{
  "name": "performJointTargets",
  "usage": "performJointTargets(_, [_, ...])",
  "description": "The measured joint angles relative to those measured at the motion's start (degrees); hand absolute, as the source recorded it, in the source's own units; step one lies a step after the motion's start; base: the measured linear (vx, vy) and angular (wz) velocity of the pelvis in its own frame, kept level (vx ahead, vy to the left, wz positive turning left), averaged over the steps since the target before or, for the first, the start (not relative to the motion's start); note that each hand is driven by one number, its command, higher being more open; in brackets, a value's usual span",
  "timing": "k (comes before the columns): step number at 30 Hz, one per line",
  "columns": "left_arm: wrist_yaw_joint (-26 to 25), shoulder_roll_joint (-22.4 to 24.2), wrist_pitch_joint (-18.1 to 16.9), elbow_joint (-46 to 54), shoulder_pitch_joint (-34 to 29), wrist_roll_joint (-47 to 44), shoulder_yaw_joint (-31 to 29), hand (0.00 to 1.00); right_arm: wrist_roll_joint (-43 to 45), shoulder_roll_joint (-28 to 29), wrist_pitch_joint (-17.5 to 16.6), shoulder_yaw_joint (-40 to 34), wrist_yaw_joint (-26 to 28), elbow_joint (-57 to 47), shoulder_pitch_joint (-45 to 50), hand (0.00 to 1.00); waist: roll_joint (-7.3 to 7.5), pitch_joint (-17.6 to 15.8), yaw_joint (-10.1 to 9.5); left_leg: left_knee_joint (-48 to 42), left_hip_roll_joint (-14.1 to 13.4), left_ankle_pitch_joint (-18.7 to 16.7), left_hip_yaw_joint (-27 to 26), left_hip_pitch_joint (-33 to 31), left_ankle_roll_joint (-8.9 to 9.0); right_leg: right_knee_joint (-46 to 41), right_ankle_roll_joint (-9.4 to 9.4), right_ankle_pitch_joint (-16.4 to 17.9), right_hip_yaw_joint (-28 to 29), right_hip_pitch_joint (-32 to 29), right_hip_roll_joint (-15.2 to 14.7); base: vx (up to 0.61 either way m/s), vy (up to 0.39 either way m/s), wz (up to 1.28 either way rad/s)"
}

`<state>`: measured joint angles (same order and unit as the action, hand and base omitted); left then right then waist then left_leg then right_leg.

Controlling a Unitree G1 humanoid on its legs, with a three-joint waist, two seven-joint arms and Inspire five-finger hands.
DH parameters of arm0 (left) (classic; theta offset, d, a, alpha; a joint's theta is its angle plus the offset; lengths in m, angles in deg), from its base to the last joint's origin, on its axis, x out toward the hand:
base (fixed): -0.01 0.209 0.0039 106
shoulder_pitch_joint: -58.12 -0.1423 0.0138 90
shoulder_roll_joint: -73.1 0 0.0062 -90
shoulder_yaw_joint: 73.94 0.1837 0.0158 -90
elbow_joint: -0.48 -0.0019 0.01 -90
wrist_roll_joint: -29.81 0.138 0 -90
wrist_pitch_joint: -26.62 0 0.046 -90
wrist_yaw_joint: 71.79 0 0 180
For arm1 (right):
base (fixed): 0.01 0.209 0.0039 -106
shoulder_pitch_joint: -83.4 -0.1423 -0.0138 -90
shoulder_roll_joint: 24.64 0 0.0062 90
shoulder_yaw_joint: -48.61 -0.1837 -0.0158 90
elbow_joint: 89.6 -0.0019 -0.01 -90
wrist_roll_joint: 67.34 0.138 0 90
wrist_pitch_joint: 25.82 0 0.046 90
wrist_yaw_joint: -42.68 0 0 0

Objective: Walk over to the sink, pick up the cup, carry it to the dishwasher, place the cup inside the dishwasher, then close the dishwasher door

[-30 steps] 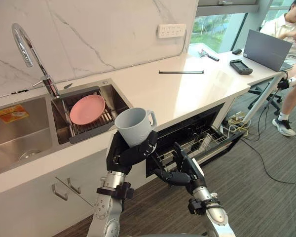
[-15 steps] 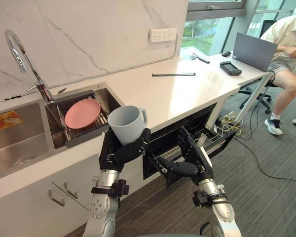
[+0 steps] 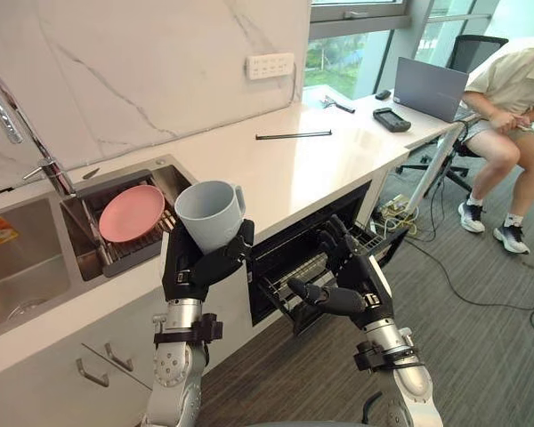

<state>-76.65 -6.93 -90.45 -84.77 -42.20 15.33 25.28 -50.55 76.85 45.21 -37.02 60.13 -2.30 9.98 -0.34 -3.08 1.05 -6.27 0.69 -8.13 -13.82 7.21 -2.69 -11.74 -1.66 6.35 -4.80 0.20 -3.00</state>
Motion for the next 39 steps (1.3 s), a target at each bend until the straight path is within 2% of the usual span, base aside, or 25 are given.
performJointTargets(4, [0.8, 0.0, 0.6, -2.7, 0.6, 0.7, 1.2, 0.00, 0.0, -0.3, -0.2, 0.4, 0.0, -1.1, -0.1, 1.00, -0.64, 0.4, 0.24, 0.1, -0.1, 0.0, -0.3, 0.0, 0.01, 1.2, -0.09, -0.7, 0.3, 0.3, 0.2, -0.01, 0.018, -0.06])
performJointTargets(14, [5.0, -0.7, 2.6, -3.5, 0.6, 2.4, 6.7, 0.00, 0.0, -0.9, -0.5, 2.1, -1.1, -3.1, -0.3, 1.00, -0.85, 0.5, 0.58, 0.2, -0.3, 0.0, -0.9, 0.1, 0.00, 4.4, -0.15, -2.9, 1.5, 1.4, 0.8, -0.01, 0.014, -0.06])
performJointTargets(39, [4.9, -1.9, 3.6, -3.6, -0.2, 2.1, 10.5, 0.00, 2.3, -4.4, -0.2, 2.8, -1.0, -4.4, -0.3, 1.00, -0.80, 0.7, 0.02, 1.1, -0.1, 0.2, -0.1, 0.0, -0.19, 11.0, -0.45, -6.2, 0.9, 4.5, 1.0, 0.00, 0.005, 0.01])
